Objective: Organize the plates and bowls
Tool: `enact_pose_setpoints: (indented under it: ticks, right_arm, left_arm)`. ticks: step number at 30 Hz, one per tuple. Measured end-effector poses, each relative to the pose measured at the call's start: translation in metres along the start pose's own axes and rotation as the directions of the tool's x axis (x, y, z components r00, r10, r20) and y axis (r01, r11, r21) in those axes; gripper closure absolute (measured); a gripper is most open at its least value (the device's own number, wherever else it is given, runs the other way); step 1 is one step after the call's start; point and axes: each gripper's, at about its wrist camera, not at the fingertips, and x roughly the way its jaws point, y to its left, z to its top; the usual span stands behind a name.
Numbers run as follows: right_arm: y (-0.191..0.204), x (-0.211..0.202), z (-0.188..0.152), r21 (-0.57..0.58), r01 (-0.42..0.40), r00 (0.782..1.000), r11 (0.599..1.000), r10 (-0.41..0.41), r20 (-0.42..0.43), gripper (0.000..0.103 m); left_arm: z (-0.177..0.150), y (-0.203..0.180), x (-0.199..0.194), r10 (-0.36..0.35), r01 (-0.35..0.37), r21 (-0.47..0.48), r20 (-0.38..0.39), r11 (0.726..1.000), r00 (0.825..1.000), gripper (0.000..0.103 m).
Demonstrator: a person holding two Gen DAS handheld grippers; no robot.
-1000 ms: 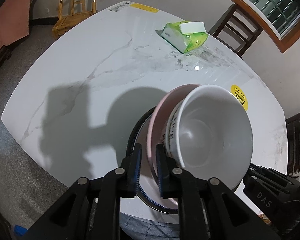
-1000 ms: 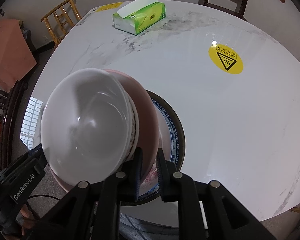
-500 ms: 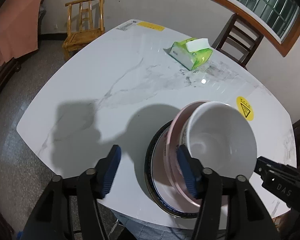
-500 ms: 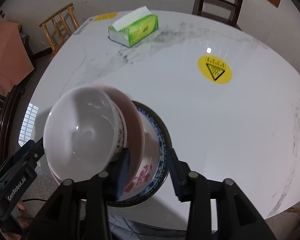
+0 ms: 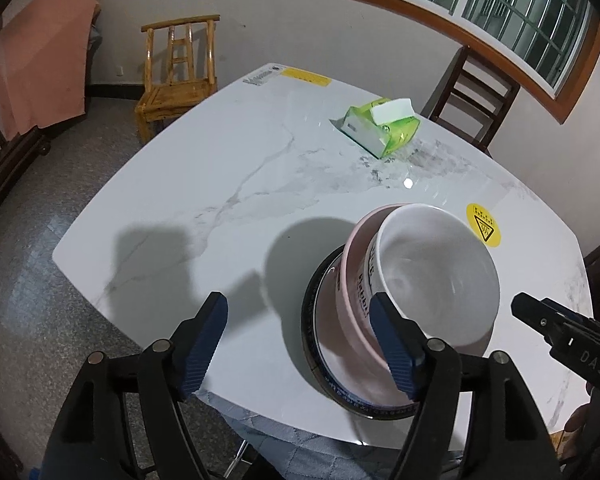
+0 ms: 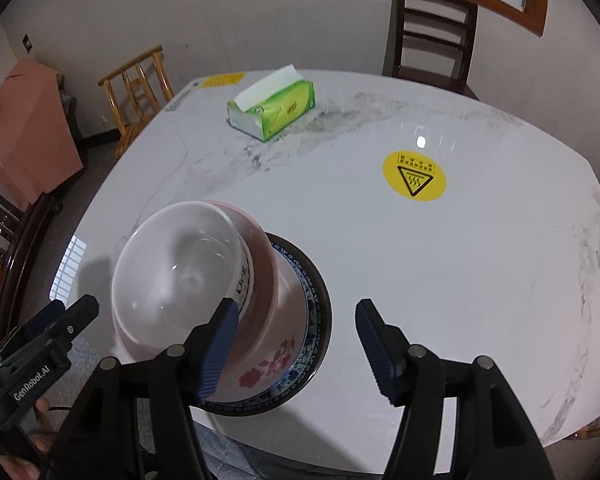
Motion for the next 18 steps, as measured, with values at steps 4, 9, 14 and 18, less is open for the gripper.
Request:
enact_pose_setpoints:
  ticks: [4, 9, 14, 18]
  right_arm:
    - [0.002, -0.015, -0.019, -0.047, -0.006, 0.994, 0.999, 0.012, 0.113, 0.041]
    - [0.000, -0.034, -0.056, -0.100, -0.039, 0.952, 0.994, 0.067, 0.299, 0.041]
    - [-0.006, -0.055, -0.082, -0.113, -0.058, 0.909, 0.992, 0.099, 0.404, 0.038]
    - [-0.006, -0.063, -0.095, -0.178, -0.037, 0.875, 0.983, 0.118, 0.470, 0.032]
  left_arm:
    - [-0.013, 0.000, -0.016, 0.008, -0.008, -0.003, 0.058, 1.000, 0.998, 0.030]
    - [-0.031, -0.011, -0.029, 0.022, -0.027, 0.045, 0.108, 0.999, 0.994, 0.025]
    - [-0.036, -0.028, -0.037, 0.072, -0.087, 0.069, 0.188, 0.994, 0.980, 0.018]
    - [-0.035, -0.037, -0.042, 0.028, -0.041, 0.062, 0.204, 0.997, 0.979, 0.017]
